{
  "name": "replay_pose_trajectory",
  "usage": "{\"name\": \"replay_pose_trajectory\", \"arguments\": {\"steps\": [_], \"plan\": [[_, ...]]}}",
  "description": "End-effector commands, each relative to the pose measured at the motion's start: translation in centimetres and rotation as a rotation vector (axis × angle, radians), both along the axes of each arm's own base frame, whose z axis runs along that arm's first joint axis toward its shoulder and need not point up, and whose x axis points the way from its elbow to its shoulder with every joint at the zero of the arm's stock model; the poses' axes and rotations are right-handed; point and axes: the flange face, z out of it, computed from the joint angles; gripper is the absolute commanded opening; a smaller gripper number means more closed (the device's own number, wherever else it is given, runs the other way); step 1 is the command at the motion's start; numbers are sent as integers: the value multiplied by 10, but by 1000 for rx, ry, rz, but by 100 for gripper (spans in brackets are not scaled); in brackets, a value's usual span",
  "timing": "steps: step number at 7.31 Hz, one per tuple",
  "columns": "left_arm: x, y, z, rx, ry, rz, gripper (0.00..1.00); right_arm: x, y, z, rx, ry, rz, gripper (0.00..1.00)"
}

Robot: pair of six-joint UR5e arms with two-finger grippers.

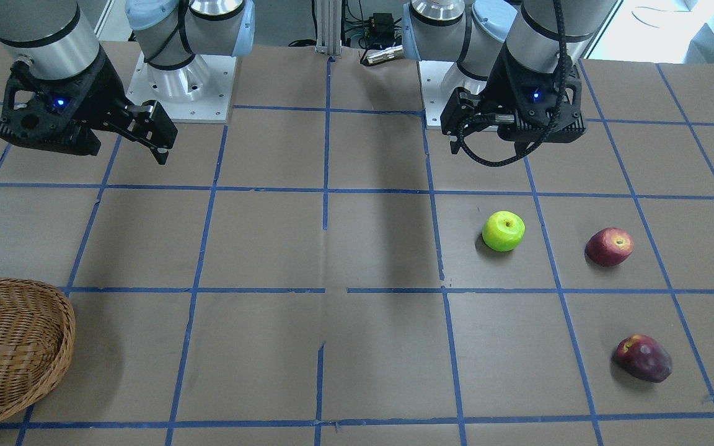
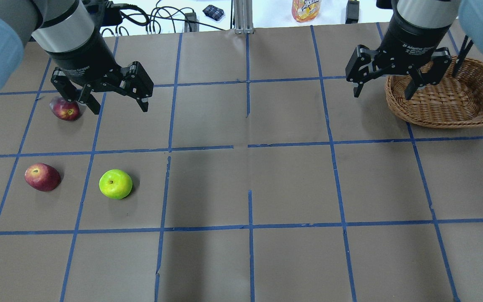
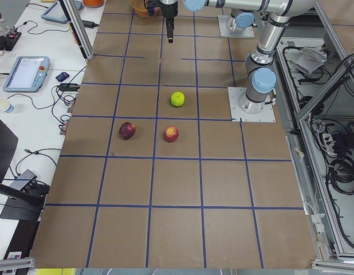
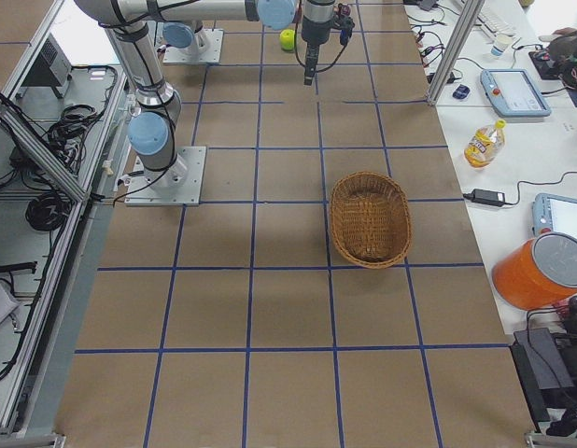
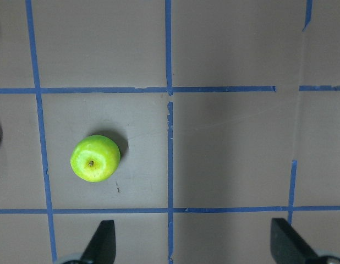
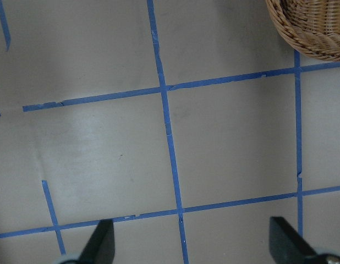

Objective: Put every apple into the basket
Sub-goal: 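Lower the left gripper onto the green apple and grasp it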

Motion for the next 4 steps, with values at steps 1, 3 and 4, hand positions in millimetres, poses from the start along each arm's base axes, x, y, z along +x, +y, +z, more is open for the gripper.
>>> {"name": "replay_pose_trajectory", "arguments": {"steps": [1,3,4], "plan": [[0,0,1,-2,1,0,100,0,0,-1,4,1,-1,100],[1,1,-6,12,-1,1,100,0,1,0,2,-2,-3,100],[2,-1,-15,28,-2,-5,100,0,1,0,5,-2,-3,100]]}}
